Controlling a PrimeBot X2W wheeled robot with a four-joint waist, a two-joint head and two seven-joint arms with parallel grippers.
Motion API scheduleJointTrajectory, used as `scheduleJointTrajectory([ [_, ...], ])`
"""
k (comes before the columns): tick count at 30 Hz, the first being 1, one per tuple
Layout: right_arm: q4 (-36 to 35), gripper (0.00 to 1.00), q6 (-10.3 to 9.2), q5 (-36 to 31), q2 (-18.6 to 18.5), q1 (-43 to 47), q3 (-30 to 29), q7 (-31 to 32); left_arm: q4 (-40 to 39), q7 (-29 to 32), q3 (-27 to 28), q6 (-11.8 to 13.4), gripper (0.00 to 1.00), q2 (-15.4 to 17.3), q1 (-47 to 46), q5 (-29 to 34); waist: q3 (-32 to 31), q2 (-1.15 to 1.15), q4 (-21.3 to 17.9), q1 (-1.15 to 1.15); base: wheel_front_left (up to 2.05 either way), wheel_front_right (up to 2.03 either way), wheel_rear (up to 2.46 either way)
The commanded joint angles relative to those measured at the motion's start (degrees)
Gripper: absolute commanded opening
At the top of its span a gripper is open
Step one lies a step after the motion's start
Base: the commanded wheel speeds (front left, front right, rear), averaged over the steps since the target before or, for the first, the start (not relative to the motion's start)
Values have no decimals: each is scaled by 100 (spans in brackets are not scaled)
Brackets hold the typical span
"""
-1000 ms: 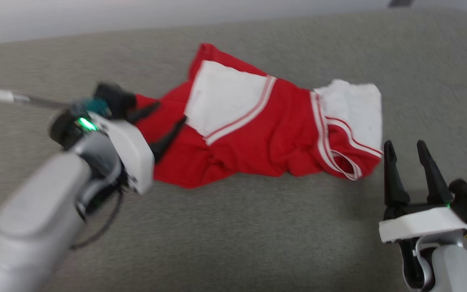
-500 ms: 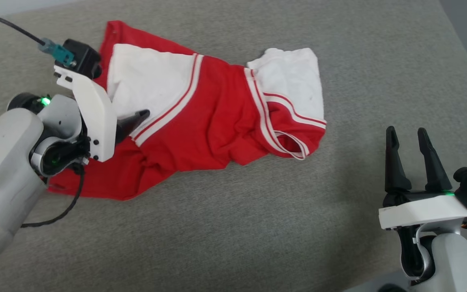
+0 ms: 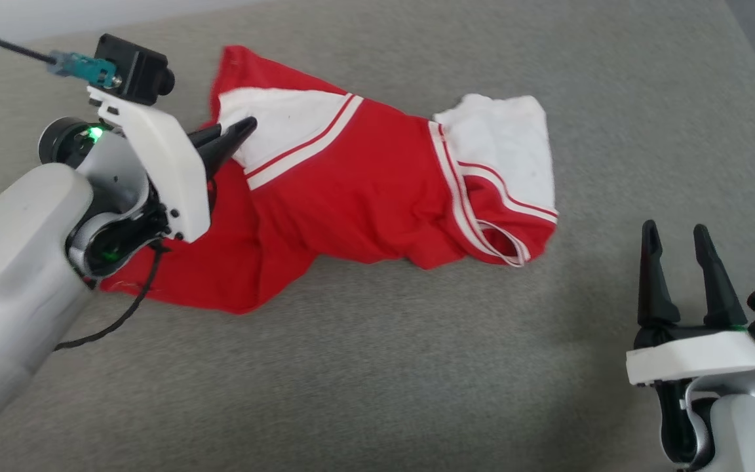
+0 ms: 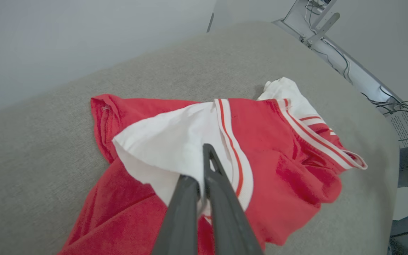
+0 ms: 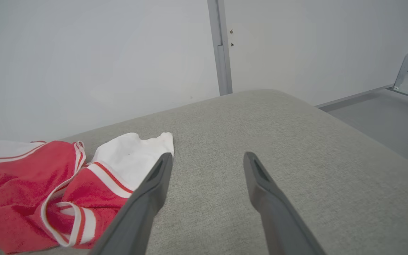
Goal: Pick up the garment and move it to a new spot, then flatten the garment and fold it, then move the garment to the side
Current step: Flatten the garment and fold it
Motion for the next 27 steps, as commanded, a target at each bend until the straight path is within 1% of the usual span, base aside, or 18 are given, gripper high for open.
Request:
scheduleJointTrajectory([
  [1,-39,100,0,-86,4,94,-8,-29,-114,-181,-14,4,0,151,84,-92,-288,0,354,0,0,0,0],
  [4,-70,100,0,-195,2,187,-56,-29,-247,-453,-22,5,0,462,369,-148,-481,0,635,0,0,0,0],
  [6,-77,100,0,-251,2,208,-44,-29,-287,-619,34,6,0,729,601,-223,-574,0,780,0,0,0,0],
  [8,-91,100,0,-291,-1,237,-57,-29,-341,-777,70,68,0,965,880,-297,-661,0,920,0,0,0,0],
  [11,-95,100,0,-335,1,311,-59,-30,-476,-1097,199,233,0,1290,1402,-563,-755,0,1076,0,0,0,0],
  [16,-104,100,0,-333,1,389,-60,-29,-659,-1609,349,441,0,1702,2353,-1055,-826,0,1222,0,0,0,0],
  [18,-98,100,0,-334,0,415,-55,-29,-662,-1751,357,535,0,1792,2697,-1242,-832,0,1237,0,0,0,0],
  [22,-95,100,0,-368,1,417,-40,-29,-521,-1924,366,686,0,1814,3125,-1495,-835,0,1212,0,0,0,0],
  [27,-88,100,0,-429,-43,397,-18,-29,-290,-2019,382,651,0,1655,3286,-1603,-850,0,1148,0,0,0,0],
])
